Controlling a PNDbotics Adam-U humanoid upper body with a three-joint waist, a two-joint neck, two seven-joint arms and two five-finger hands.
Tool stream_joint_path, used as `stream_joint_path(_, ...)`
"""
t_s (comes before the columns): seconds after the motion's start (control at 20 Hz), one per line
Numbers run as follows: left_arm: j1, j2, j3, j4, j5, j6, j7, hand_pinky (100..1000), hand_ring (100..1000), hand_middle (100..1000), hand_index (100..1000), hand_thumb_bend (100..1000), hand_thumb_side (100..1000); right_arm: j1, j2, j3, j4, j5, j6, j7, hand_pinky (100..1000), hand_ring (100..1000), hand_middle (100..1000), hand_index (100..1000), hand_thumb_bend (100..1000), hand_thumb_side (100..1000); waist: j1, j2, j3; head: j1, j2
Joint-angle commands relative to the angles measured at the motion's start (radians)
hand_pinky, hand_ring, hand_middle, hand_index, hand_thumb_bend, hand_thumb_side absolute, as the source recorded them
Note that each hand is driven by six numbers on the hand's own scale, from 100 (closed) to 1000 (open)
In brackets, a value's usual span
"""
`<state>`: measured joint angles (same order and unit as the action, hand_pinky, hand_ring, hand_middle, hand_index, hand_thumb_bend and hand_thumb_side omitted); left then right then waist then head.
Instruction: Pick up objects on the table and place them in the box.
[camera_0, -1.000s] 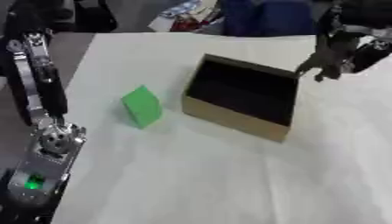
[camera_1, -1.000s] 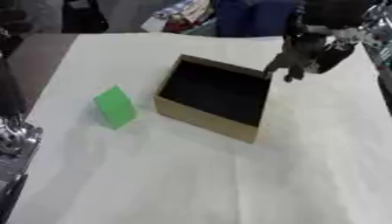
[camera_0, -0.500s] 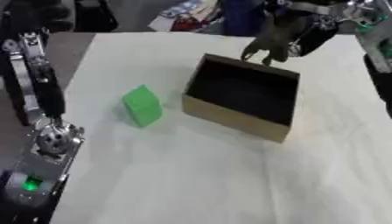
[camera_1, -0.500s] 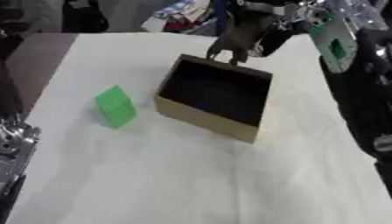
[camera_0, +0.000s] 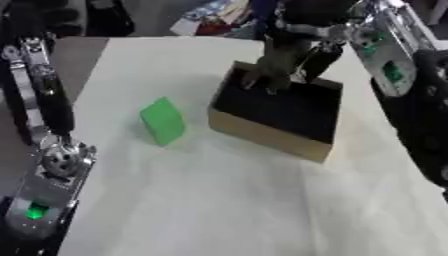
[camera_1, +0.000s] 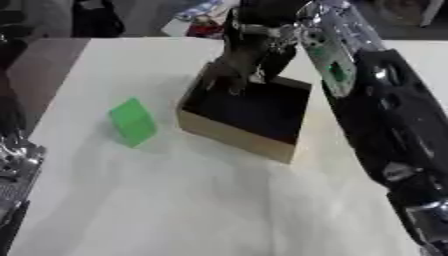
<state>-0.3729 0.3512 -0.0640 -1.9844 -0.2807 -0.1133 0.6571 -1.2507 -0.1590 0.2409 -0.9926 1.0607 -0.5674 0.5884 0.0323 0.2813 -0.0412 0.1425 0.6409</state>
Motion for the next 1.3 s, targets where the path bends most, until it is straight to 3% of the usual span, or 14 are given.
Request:
stream_joint_path(0.05, -0.014, 0.01, 0.001, -0.016, 0.005, -0.001, -0.002, 603, 638, 631, 813, 198, 992, -0.014, 0.007, -0.007, 0.016, 0.027, -0.006, 0.012, 754, 730, 391, 435, 165, 100, 0.003, -0.018, 0.002, -0.002, -0.007)
stream_joint_path(0.25, -0.014, 0.008, 0.0, -0.016, 0.005, -0.001, -0.003, 603, 638, 631, 812, 198, 992, 0.0, 0.022, -0.007, 0.032, 0.037, 0.006, 0.004, 756, 729, 423, 469, 169, 167, 0.004, -0.017, 0.003, -0.004, -0.009)
stream_joint_path(0.55, -0.013, 0.007, 0.0, -0.016, 0.005, 0.0, -0.004, 603, 637, 631, 812, 197, 992, 0.011, 0.025, -0.016, 0.043, 0.061, 0.061, -0.012, 760, 737, 437, 492, 103, 249, 0.004, -0.015, 0.003, -0.004, -0.012)
stream_joint_path(0.8, -0.013, 0.007, -0.001, -0.016, 0.004, 0.001, -0.004, 603, 637, 631, 811, 197, 992, 0.015, 0.024, -0.017, 0.053, 0.053, 0.062, -0.001, 772, 755, 468, 536, 149, 328, 0.004, -0.013, 0.002, -0.004, -0.012)
stream_joint_path(0.9, -0.012, 0.007, -0.001, -0.016, 0.004, 0.001, -0.005, 603, 637, 631, 811, 197, 993, 0.017, 0.023, -0.017, 0.051, 0.043, 0.05, 0.012, 780, 778, 519, 591, 221, 384, 0.004, -0.013, 0.002, -0.004, -0.011)
stream_joint_path(1.0, -0.012, 0.006, -0.001, -0.016, 0.004, 0.001, -0.005, 603, 637, 631, 810, 197, 992, 0.019, 0.021, -0.018, 0.045, 0.033, 0.034, 0.036, 799, 814, 613, 675, 369, 489, 0.004, -0.013, 0.001, -0.004, -0.011)
stream_joint_path(1.25, -0.012, 0.005, -0.001, -0.016, 0.005, 0.002, -0.005, 602, 637, 631, 810, 196, 991, 0.016, 0.015, -0.027, 0.023, 0.012, -0.019, 0.111, 868, 908, 804, 856, 668, 519, 0.006, -0.014, -0.001, -0.005, -0.011)
stream_joint_path(1.3, -0.012, 0.005, -0.001, -0.016, 0.005, 0.002, -0.005, 602, 637, 631, 810, 196, 991, 0.015, 0.014, -0.029, 0.015, 0.013, -0.029, 0.122, 875, 916, 819, 869, 686, 514, 0.006, -0.014, -0.001, -0.006, -0.012)
